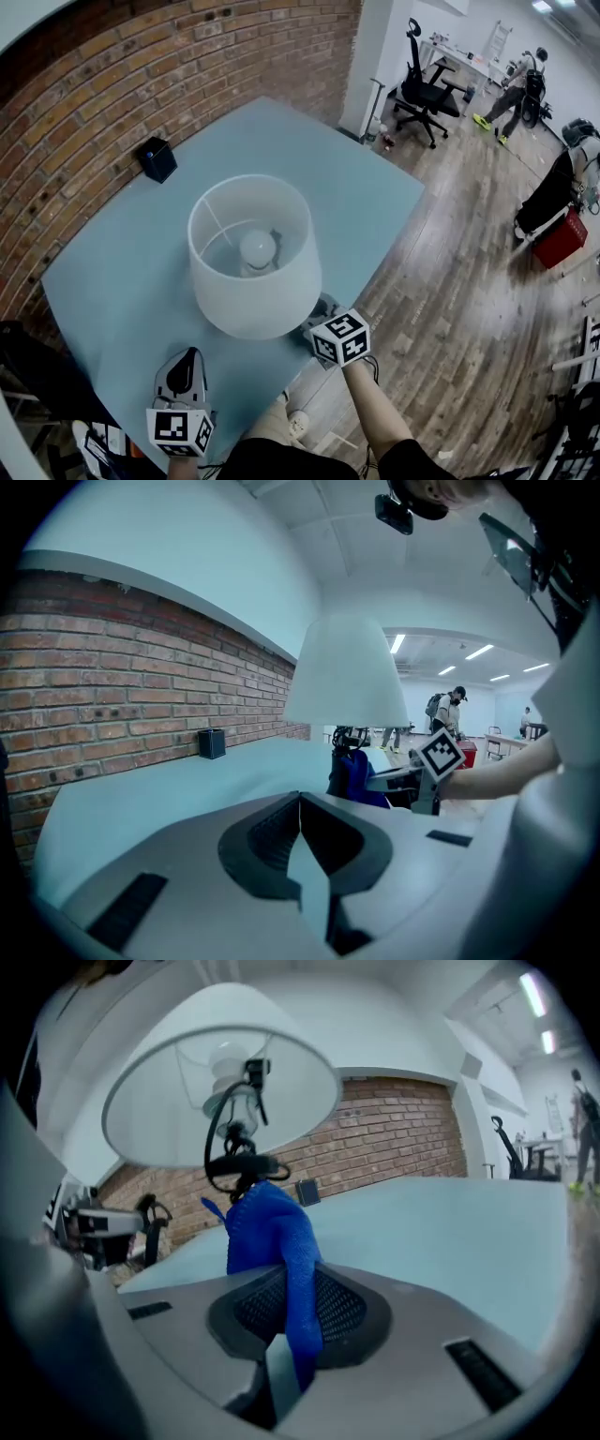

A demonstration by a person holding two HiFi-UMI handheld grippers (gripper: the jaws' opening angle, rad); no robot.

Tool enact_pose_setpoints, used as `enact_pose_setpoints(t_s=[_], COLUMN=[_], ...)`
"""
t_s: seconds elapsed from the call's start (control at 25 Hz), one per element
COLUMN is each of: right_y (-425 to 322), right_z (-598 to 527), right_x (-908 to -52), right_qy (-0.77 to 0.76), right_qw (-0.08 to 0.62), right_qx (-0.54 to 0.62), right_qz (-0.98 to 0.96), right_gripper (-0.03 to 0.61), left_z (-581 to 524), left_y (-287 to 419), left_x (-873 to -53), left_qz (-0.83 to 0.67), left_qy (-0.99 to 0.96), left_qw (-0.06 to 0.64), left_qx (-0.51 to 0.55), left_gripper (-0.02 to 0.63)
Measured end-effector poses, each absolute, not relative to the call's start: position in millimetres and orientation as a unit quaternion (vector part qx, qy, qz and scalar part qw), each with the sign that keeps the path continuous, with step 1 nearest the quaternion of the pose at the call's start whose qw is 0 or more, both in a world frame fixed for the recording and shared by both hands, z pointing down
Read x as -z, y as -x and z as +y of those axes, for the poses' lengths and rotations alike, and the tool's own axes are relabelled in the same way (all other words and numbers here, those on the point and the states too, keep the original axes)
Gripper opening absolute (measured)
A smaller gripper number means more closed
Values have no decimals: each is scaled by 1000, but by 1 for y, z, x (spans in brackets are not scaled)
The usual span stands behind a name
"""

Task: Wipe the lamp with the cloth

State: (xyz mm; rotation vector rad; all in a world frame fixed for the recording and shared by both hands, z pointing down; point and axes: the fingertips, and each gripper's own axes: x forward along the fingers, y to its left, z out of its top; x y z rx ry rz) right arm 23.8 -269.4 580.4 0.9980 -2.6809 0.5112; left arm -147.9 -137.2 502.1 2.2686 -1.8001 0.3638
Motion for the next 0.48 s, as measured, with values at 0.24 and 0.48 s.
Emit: enact_pose_setpoints(t_s=[0.24,0.48], right_y=[-48,-39], right_z=[-305,-338], right_x=[-519,-494], right_qy=[-201,-45], right_qw=[-56,-125], right_qx=[-305,-416], right_qz=[-929,-900], right_gripper=[61,61], left_z=[-149,-182], left_y=[154,159], left_x=[-506,-505], left_qz=[-623,-646], left_qy=[-763,-745], left_qw=[119,127], left_qx=[-122,-106], left_gripper=[8,9])
